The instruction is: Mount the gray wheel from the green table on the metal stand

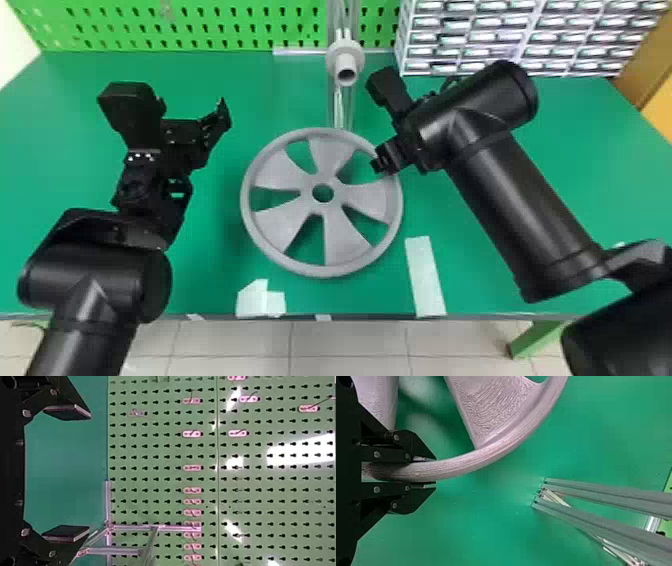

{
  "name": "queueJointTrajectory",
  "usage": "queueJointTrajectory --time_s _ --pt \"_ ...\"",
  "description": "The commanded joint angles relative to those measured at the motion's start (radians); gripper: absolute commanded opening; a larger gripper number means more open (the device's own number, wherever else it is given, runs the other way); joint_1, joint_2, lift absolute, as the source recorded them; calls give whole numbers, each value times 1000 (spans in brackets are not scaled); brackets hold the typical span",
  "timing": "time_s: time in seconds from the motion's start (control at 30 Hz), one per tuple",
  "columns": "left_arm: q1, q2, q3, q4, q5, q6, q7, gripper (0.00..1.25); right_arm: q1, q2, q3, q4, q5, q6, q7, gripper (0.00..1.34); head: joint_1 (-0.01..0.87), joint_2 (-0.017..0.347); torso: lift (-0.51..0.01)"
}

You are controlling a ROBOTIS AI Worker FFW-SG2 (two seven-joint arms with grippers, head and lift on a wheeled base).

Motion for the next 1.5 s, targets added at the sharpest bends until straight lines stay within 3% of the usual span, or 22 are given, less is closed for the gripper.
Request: queueJointTrajectory --time_s 0.0,0.4,0.77,1.1,1.47 --pt "7 0 -2 -26 0 0 17 986 21 -1 -22 -64 25 36 0 150 867 52 -100" --pt "10 0 -2 -31 -2 2 31 960 70 -16 -36 -171 37 131 0 150 867 52 -100" --pt "12 0 -3 -42 0 2 37 948 111 -42 -22 -340 32 202 2 150 867 52 -100" --pt "75 0 -14 -175 0 26 118 870 194 -50 -67 -472 29 180 0 150 867 52 -100" --pt "175 0 -42 -286 9 26 149 853 277 -44 -87 -552 29 78 0 150 867 52 -100"
